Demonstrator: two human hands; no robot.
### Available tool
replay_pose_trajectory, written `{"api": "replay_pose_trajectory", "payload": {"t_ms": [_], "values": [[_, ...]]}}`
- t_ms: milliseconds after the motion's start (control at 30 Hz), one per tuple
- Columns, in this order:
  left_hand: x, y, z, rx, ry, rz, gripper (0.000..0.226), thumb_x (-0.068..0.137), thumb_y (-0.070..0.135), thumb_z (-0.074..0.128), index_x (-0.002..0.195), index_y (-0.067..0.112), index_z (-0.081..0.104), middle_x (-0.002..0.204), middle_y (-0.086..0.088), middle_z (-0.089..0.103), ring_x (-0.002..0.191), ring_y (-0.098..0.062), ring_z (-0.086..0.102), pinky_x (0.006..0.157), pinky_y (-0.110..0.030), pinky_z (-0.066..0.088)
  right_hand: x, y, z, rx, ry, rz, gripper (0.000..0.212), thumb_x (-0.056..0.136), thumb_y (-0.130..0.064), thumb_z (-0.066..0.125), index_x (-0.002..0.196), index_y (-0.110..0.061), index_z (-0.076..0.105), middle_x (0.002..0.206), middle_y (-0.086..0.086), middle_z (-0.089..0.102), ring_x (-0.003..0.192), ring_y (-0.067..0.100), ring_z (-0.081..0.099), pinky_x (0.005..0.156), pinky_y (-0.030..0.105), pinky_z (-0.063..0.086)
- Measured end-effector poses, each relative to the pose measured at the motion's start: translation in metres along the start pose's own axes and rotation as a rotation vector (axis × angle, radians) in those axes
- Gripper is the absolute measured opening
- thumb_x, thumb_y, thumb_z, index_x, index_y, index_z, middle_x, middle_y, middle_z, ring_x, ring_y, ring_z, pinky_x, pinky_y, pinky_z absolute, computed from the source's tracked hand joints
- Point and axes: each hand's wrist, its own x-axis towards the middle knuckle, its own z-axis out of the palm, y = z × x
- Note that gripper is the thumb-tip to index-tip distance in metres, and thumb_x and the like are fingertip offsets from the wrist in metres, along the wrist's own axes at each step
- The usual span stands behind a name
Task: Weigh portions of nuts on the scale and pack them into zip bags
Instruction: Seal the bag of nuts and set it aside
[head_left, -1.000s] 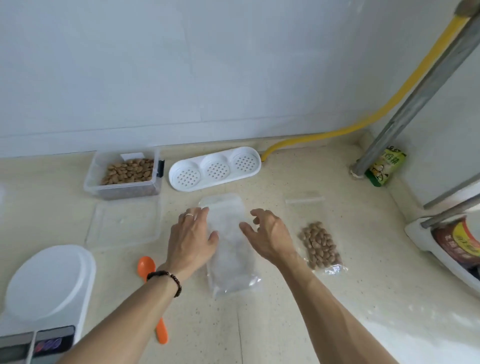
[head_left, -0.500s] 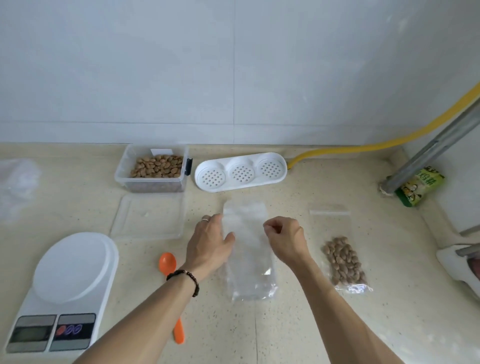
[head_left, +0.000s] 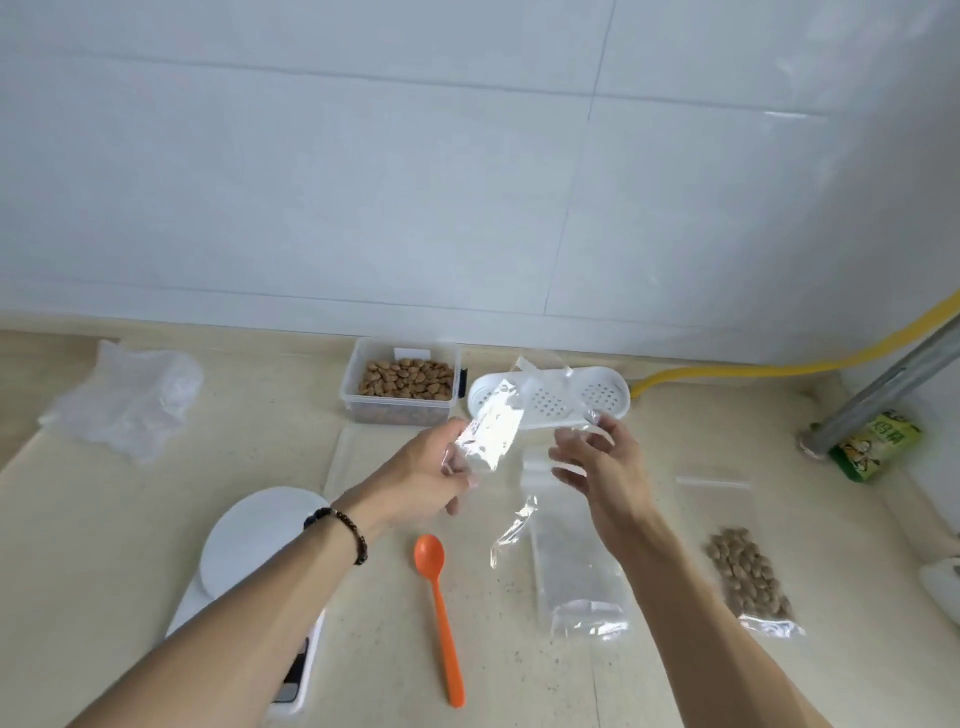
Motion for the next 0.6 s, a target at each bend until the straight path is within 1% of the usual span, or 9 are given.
{"api": "replay_pose_trajectory", "payload": {"t_ms": [67,167,200,233,300,367,467,533,600], "values": [[-0.013,-0.013,-0.033,0.095,-0.088,0.004,0.046,0.092,0.011,0.059,0.132,0.028,0.043,0.086,-0.002,0.062,0.061,-0.006,0.062,0.063,-0.022,0.045,-0.005,-0.003,0.021,0.047,0.059,-0.036,0.044,0.086,-0.005,0.07,0.123,-0.019,0.05,0.095,0.007,0.068,0.081,0.022,0.068,0.073,0.035,0.054],[-0.033,-0.043,-0.082,0.125,-0.086,-0.018,0.039,0.09,0.015,0.063,0.121,0.035,0.05,0.078,0.004,0.062,0.074,-0.004,0.063,0.07,-0.024,0.049,-0.019,0.002,0.058,-0.138,0.051,-0.085,0.033,0.084,0.001,0.068,0.114,-0.009,0.061,0.08,0.007,0.067,0.069,0.018,0.062,0.065,0.029,0.051],[-0.039,-0.055,-0.097,0.099,-0.034,-0.02,0.038,0.088,0.017,0.067,0.118,0.036,0.053,0.081,0.004,0.062,0.082,-0.006,0.064,0.068,-0.024,0.049,-0.027,0.007,0.073,-0.206,0.042,-0.089,0.026,0.083,0.003,0.068,0.108,-0.006,0.066,0.076,0.006,0.065,0.066,0.017,0.06,0.063,0.028,0.051],[-0.044,-0.069,-0.111,0.067,0.049,-0.021,0.037,0.085,0.018,0.071,0.114,0.034,0.056,0.088,0.002,0.062,0.082,-0.009,0.065,0.063,-0.023,0.05,-0.034,0.014,0.089,-0.241,0.041,-0.087,0.02,0.083,0.004,0.068,0.1,-0.005,0.069,0.073,0.006,0.064,0.065,0.016,0.059,0.062,0.028,0.051],[-0.057,-0.094,-0.137,-0.027,0.259,-0.034,0.038,0.078,0.018,0.078,0.109,0.029,0.06,0.098,-0.005,0.061,0.065,-0.013,0.064,0.055,-0.023,0.048,-0.049,0.031,0.12,-0.244,0.079,-0.068,0.015,0.082,0.006,0.067,0.087,-0.007,0.069,0.069,0.004,0.064,0.061,0.017,0.057,0.062,0.03,0.05],[-0.07,-0.118,-0.157,-0.198,0.367,-0.077,0.044,0.077,0.016,0.079,0.114,0.025,0.056,0.095,-0.009,0.065,0.061,-0.015,0.064,0.057,-0.024,0.05,-0.06,0.049,0.15,-0.186,0.129,-0.031,0.017,0.082,0.011,0.065,0.082,-0.005,0.066,0.065,0.006,0.06,0.056,0.019,0.052,0.058,0.03,0.046],[-0.091,-0.152,-0.175,-0.286,0.306,-0.149,0.048,0.086,0.009,0.068,0.125,0.024,0.046,0.095,-0.01,0.069,0.071,-0.014,0.067,0.061,-0.023,0.051,-0.071,0.077,0.184,-0.154,0.133,0.034,0.016,0.083,0.013,0.063,0.083,-0.003,0.064,0.066,0.01,0.058,0.051,0.018,0.05,0.051,0.026,0.042],[-0.099,-0.178,-0.178,-0.259,0.293,-0.189,0.046,0.088,0.006,0.061,0.128,0.023,0.046,0.096,-0.009,0.069,0.074,-0.016,0.068,0.065,-0.024,0.051,-0.078,0.096,0.198,-0.227,0.12,0.065,0.015,0.082,0.007,0.067,0.09,-0.005,0.065,0.067,0.009,0.063,0.055,0.018,0.056,0.056,0.028,0.049],[-0.1,-0.204,-0.179,-0.225,0.327,-0.239,0.045,0.088,0.009,0.06,0.128,0.024,0.047,0.09,-0.005,0.07,0.08,-0.02,0.068,0.071,-0.033,0.052,-0.082,0.111,0.21,-0.345,0.131,0.08,0.02,0.082,0.001,0.07,0.098,-0.01,0.064,0.072,0.008,0.069,0.061,0.017,0.063,0.066,0.03,0.057]]}}
